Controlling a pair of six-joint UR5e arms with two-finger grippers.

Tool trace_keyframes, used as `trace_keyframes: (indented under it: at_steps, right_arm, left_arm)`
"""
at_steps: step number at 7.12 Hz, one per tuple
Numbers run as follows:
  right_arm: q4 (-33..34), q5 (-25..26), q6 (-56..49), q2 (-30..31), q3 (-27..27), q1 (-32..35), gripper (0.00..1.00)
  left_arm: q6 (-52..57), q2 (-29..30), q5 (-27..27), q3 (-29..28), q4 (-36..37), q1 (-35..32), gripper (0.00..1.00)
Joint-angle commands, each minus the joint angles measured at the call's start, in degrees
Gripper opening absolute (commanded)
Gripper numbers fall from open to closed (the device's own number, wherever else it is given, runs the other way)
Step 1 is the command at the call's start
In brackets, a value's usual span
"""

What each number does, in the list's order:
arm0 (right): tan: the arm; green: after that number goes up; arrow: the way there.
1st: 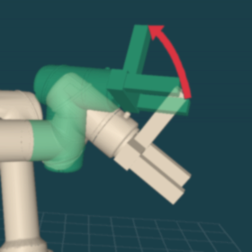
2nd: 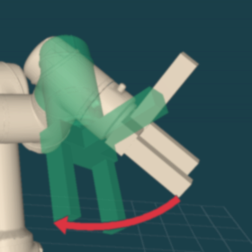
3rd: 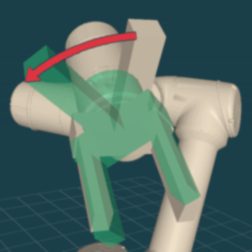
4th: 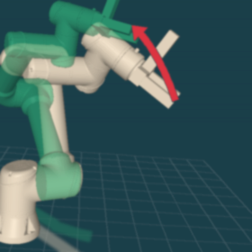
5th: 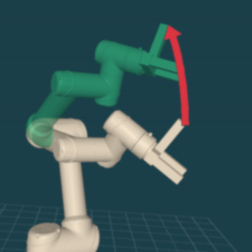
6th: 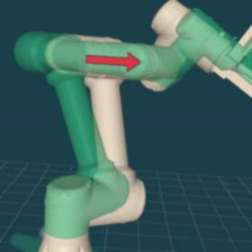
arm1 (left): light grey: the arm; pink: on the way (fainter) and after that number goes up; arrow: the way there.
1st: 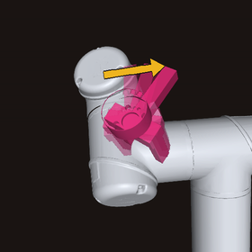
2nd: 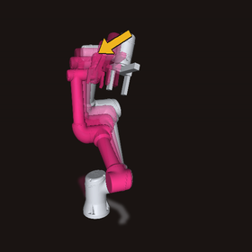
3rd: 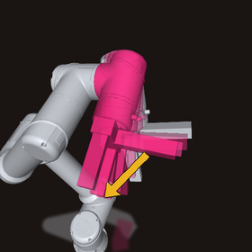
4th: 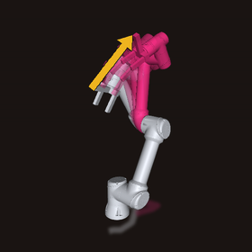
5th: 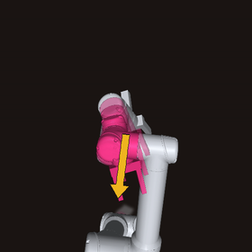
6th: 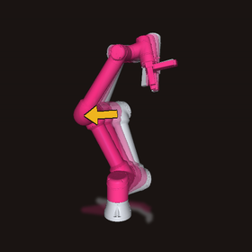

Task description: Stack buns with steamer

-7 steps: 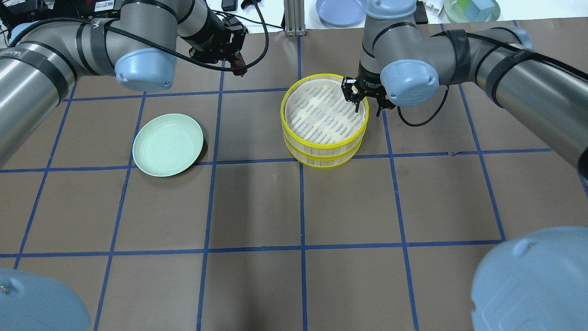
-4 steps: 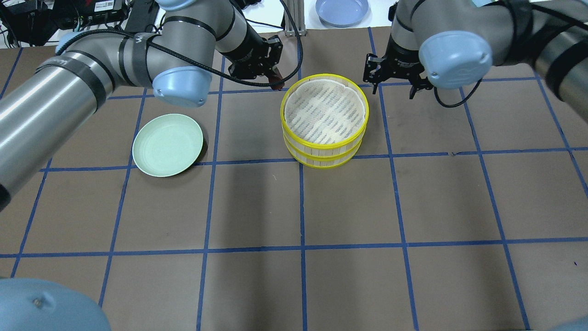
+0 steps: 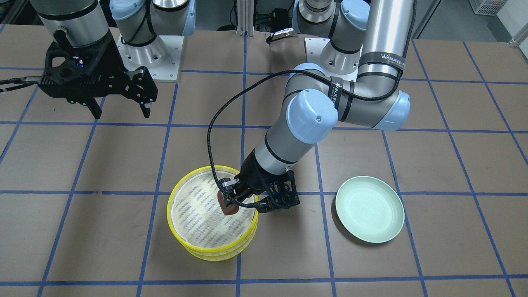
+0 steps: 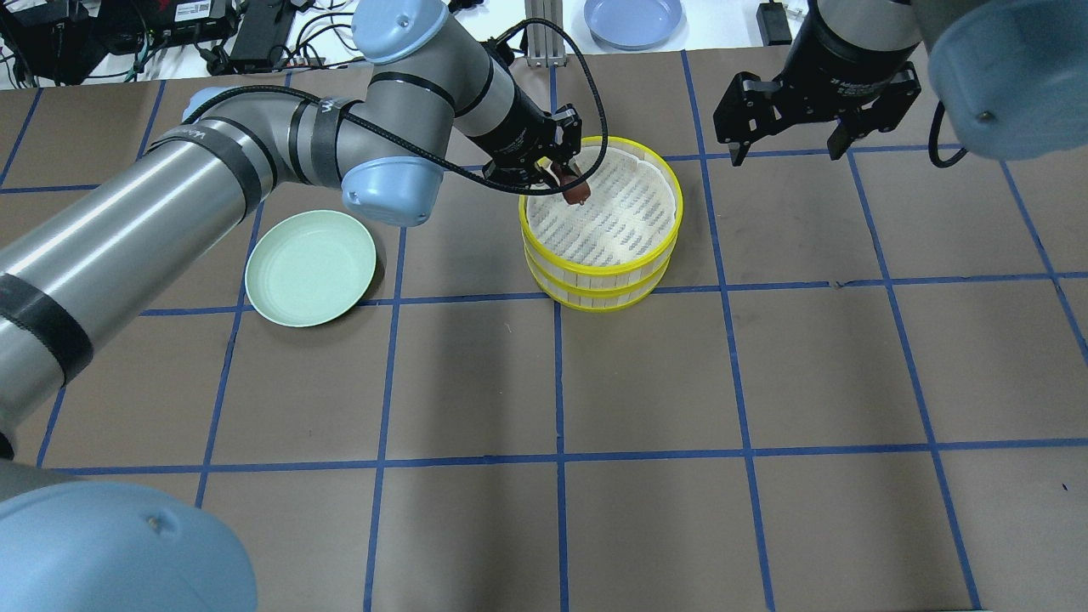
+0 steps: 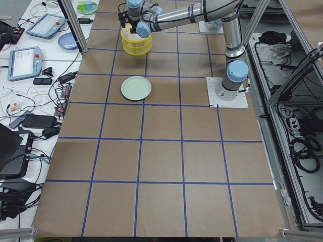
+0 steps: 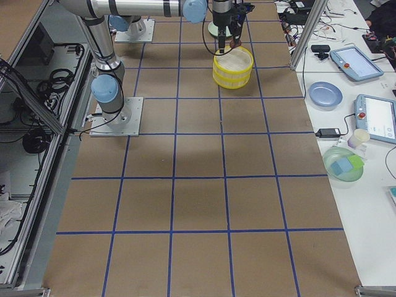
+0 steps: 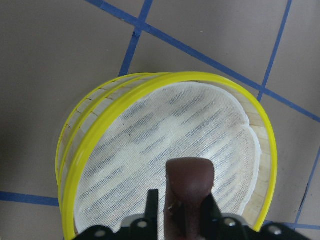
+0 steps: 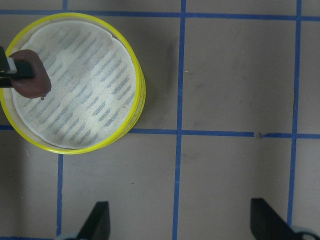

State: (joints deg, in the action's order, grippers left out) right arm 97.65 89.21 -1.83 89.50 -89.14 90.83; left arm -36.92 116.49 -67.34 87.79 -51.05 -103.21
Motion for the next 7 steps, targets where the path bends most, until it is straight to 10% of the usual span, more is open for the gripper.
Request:
trace_keyframes:
  at_steps: [1,7]
  right_arm:
    - [1.66,0.96,-1.51,0.07,-0.16,-1.00,1.00]
    - [1.84,-2.81,-1.24,-0.20,0.02,-1.88,1.00]
  left_arm:
    - [0.35,0.23,0.10,-0.08,-0.01,-0.06,1.00]
    - [4.03,-1.78,-7.79,-0.95,-2.37,1.34,1.00]
